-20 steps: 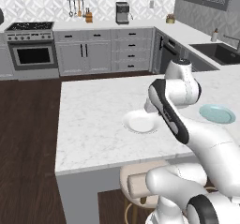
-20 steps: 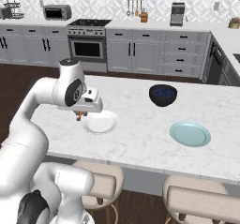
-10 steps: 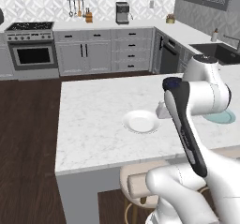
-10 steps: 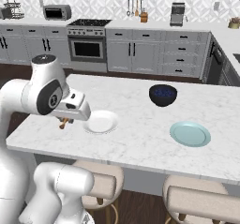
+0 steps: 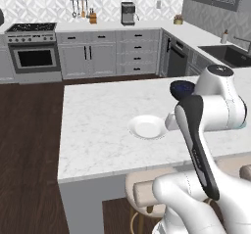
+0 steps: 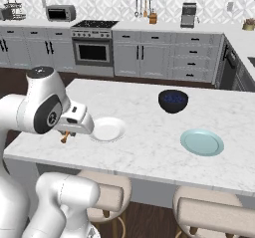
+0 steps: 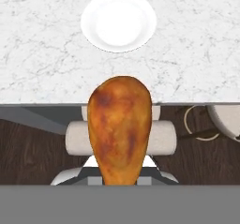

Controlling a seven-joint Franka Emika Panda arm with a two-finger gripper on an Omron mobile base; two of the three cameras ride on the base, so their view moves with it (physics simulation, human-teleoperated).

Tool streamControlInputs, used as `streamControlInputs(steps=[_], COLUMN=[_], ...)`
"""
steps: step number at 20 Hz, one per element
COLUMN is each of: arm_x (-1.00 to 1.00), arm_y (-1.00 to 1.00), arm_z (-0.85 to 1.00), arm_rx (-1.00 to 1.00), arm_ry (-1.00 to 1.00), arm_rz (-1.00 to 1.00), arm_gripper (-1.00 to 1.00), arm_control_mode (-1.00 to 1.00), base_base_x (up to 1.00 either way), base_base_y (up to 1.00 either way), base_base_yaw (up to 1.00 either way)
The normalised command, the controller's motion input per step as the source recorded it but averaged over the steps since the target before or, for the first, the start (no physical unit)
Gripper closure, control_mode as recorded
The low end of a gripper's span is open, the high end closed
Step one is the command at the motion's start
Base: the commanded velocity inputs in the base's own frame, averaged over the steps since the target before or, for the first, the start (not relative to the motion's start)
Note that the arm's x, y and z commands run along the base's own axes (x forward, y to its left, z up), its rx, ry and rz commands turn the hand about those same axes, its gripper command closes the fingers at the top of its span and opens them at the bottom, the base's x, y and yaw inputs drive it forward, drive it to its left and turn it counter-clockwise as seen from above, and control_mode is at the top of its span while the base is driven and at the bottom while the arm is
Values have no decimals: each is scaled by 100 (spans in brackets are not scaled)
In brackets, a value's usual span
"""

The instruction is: Pick the chicken drumstick and bell pepper from their plates and place them in the bowl. Then put the bowl in the fridge.

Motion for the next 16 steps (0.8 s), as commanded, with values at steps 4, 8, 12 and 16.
streamControlInputs(steps=[4, 8, 12, 16], arm_x=[-1, 0, 0, 0], arm_y=[-5, 0, 0, 0], arm_z=[0, 0, 0, 0], arm_rx=[0, 0, 0, 0], arm_ry=[0, 0, 0, 0], arm_rz=[0, 0, 0, 0], arm_gripper=[100, 100, 100, 100], arm_control_mode=[100, 100, 100, 100], base_base_x=[0, -6, -15, -18], base_base_y=[-19, -63, -86, -94], base_base_yaw=[0, 0, 0, 0])
